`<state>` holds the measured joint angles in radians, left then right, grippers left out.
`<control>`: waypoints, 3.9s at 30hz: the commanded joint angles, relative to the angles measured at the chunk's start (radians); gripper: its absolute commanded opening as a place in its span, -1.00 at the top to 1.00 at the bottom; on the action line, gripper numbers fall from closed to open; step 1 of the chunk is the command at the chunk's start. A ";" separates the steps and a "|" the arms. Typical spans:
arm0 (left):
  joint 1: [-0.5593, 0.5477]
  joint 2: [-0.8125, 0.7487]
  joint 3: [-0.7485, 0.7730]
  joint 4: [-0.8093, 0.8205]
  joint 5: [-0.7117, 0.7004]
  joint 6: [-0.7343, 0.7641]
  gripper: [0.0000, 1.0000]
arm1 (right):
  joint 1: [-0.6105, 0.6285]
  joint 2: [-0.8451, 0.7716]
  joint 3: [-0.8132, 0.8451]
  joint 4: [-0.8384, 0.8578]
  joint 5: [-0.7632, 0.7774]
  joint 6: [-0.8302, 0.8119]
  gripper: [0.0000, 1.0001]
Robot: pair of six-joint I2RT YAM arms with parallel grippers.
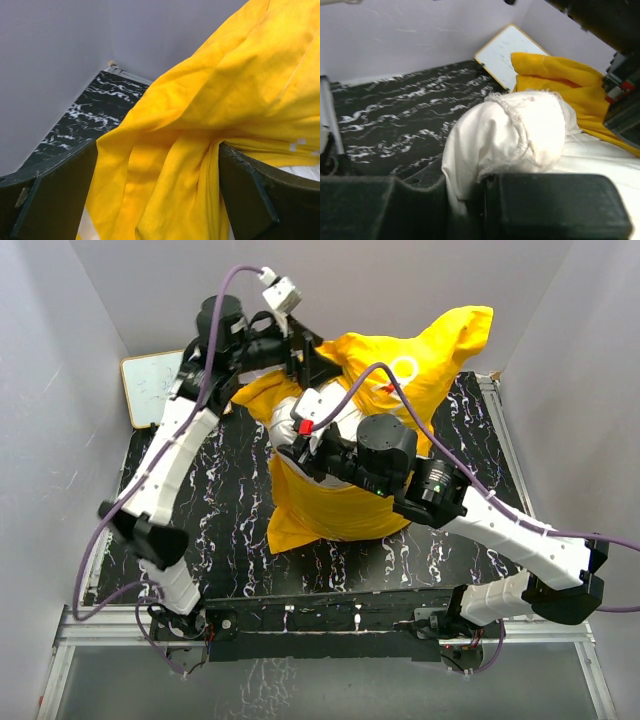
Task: Remove the pillowcase from the pillow
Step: Remove the pillow from the pillowcase.
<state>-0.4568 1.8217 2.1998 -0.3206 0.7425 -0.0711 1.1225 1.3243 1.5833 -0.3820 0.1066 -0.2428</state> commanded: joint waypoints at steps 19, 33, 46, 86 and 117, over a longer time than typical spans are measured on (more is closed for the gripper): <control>0.104 -0.611 -0.448 0.322 -0.436 0.309 -0.94 | -0.086 0.000 -0.049 0.133 -0.496 0.217 0.84; 0.104 -0.684 -0.327 -0.284 0.151 0.551 -0.93 | -0.263 -0.035 -0.093 0.191 -0.490 0.291 0.84; 0.103 -0.690 -0.582 -0.147 0.193 0.527 -0.87 | -0.263 -0.007 -0.006 0.128 -0.618 0.301 0.84; -0.102 -0.731 -0.704 -0.203 0.028 0.665 1.00 | -0.285 0.157 0.445 -0.416 -0.078 -0.144 -0.35; -0.114 -0.747 -0.643 -0.326 0.105 0.745 1.00 | -0.572 0.293 0.650 -0.161 0.436 0.071 0.81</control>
<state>-0.5644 1.0962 1.5284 -0.5335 0.7765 0.6739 0.6716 1.6466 2.1662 -0.4614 0.4286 -0.2775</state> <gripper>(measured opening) 0.098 0.078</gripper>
